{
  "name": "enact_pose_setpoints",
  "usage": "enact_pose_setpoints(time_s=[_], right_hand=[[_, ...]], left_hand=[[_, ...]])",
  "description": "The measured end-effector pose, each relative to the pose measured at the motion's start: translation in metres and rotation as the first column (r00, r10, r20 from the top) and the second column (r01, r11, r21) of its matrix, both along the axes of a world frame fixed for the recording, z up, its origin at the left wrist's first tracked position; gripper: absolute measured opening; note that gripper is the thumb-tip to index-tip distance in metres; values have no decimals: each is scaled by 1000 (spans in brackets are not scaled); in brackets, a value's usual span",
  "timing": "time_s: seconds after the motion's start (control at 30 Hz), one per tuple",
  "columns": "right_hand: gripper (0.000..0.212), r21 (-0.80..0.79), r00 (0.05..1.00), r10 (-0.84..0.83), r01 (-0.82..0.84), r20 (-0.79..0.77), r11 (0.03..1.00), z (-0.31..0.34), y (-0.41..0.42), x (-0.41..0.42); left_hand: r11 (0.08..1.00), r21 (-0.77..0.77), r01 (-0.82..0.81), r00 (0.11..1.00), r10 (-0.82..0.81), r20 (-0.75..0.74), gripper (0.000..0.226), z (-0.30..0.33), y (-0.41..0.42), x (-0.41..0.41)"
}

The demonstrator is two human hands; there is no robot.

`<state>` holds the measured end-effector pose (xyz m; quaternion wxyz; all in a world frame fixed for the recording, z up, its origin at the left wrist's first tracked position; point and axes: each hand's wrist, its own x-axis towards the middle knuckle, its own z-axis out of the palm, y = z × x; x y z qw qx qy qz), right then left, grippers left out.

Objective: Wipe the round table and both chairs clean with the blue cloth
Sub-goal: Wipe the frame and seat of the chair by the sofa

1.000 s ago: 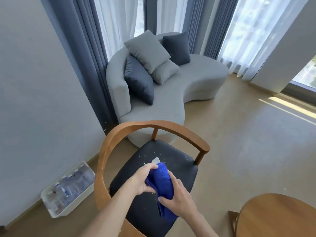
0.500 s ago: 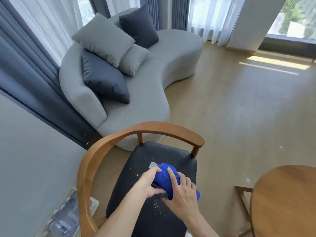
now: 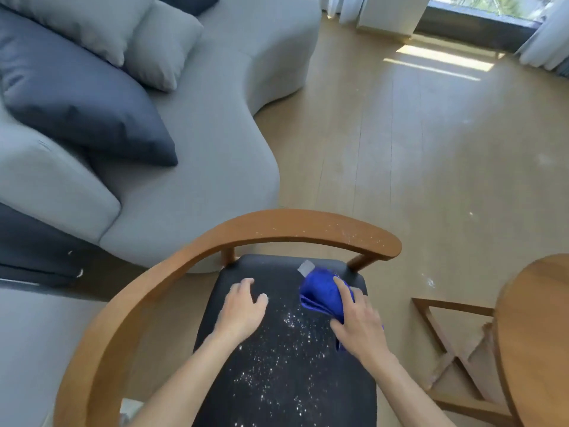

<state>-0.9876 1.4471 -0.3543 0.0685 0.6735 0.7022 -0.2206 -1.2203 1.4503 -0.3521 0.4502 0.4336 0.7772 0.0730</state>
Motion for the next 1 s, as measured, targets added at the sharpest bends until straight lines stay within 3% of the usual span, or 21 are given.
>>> enact_pose_setpoints(time_s=[0.1,0.27,0.43,0.63,0.8,0.93,1.0], right_hand=[[82,48,999,-51,52,-14,998,-34,37,6],[77,86,989,-46,34,140,996,-88,72,7],[81,83,973,-61,44,222,996,-115,80,1],[57,110,959,-22,-9,284,994,-119,76,-6],[49,180,978,27,-65,205,982,-117,39,-27],[41,317,980,150,-185,132,930,-116,-24,-51],[41,308,970,227,-242,83,920,-117,-66,-58]], left_hand=[[942,-11,335,914,-328,-238,57,-47,11,-39],[872,-117,475,816,-486,-314,56,-111,12,-63],[877,-58,478,811,-466,-353,60,-136,-5,-65],[894,-2,448,850,-427,-308,60,-139,-3,-68],[892,2,452,854,-432,-290,59,-142,-2,-71],[897,-21,441,858,-428,-283,60,-143,-2,-70],[899,-33,437,861,-429,-275,61,-143,-2,-70]])
